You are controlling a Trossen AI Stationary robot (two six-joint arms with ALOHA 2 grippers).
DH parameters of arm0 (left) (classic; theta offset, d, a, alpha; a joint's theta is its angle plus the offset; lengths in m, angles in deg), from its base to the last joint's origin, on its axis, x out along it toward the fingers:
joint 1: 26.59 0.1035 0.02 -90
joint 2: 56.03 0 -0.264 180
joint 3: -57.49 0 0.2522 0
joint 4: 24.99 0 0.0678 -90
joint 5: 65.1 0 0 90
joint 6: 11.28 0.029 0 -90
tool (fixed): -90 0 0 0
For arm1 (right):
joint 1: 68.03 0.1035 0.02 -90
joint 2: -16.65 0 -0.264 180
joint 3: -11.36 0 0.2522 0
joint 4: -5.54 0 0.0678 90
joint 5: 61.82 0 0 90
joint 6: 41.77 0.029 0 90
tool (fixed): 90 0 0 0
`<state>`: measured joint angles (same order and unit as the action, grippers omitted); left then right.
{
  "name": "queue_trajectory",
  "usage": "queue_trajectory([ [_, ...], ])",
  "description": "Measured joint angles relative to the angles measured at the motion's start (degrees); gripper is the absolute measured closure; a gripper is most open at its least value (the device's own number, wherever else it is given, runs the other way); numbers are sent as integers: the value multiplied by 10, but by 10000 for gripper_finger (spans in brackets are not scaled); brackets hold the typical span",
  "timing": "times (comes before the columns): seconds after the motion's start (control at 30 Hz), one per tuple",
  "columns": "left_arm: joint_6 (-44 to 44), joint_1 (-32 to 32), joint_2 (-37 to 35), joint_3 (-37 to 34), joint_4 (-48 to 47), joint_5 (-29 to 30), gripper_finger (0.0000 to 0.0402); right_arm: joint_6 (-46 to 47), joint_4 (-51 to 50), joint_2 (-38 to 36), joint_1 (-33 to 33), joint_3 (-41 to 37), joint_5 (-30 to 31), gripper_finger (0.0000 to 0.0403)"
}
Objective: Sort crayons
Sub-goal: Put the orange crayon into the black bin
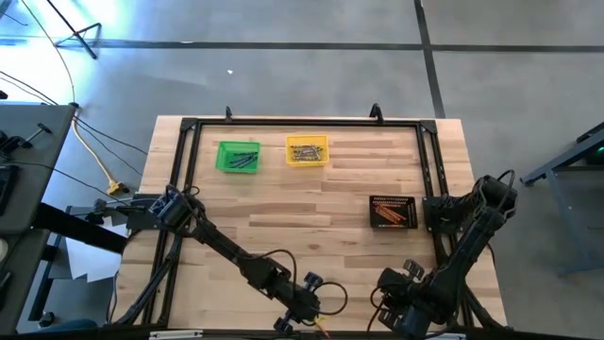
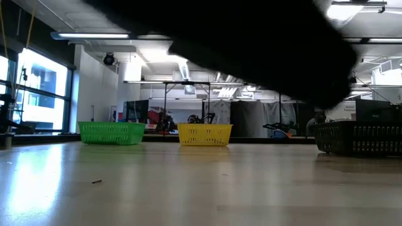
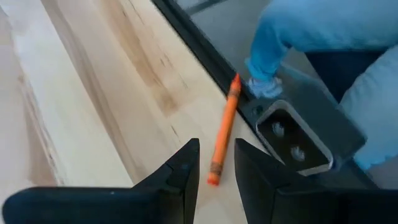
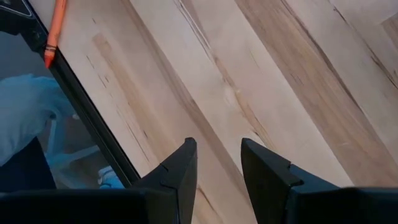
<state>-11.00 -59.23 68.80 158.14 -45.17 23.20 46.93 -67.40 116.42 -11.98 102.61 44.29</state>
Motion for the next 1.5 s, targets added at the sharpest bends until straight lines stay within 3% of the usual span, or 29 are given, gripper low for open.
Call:
queue_trajectory([
  [0.6, -1, -4, 38, 1, -26, -28, 316, -1, 1, 0, 0, 0, 0, 284],
  [1.03, 3, 5, 48, 2, -26, 8, 316, -2, 1, 0, 0, 0, 2, 284],
  [1.5, 4, 17, 49, 1, -28, 24, 367, -2, 1, -1, 0, 0, 4, 284],
])
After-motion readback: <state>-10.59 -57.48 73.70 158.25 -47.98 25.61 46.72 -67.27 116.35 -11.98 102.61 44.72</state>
